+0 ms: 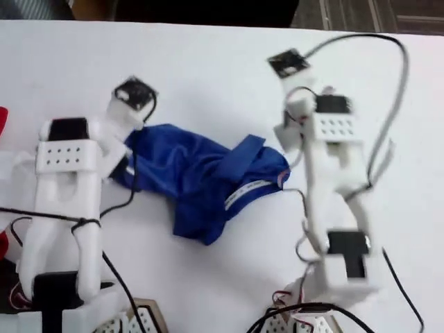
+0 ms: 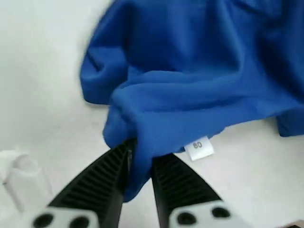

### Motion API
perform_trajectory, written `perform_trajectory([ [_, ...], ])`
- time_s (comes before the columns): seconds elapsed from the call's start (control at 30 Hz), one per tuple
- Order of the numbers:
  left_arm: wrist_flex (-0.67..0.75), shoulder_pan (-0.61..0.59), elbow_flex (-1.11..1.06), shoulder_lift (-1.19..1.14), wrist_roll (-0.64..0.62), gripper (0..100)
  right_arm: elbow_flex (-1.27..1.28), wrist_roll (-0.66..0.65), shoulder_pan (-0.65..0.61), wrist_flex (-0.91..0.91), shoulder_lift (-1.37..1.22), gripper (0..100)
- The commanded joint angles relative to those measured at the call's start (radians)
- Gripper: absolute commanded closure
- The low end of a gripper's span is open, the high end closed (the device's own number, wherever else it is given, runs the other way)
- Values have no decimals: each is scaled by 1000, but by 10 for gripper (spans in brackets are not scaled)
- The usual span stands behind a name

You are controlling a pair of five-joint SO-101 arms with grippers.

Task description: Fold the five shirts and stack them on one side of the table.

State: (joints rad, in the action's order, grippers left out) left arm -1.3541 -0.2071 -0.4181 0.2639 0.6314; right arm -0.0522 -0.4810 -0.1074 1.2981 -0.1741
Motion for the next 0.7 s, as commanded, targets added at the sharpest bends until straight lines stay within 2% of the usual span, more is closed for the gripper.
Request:
perform_trajectory([
  [0.0,66,-31,-76,51,15,976,-190,9,-65,7,-150,769],
  [0.13,115,-69,-133,51,15,976,-390,110,-79,13,-343,770],
  [0.3,115,-98,-137,51,17,976,-606,201,-90,140,-524,769],
  [0.67,115,-95,-137,51,17,976,-899,222,-133,312,-723,771],
])
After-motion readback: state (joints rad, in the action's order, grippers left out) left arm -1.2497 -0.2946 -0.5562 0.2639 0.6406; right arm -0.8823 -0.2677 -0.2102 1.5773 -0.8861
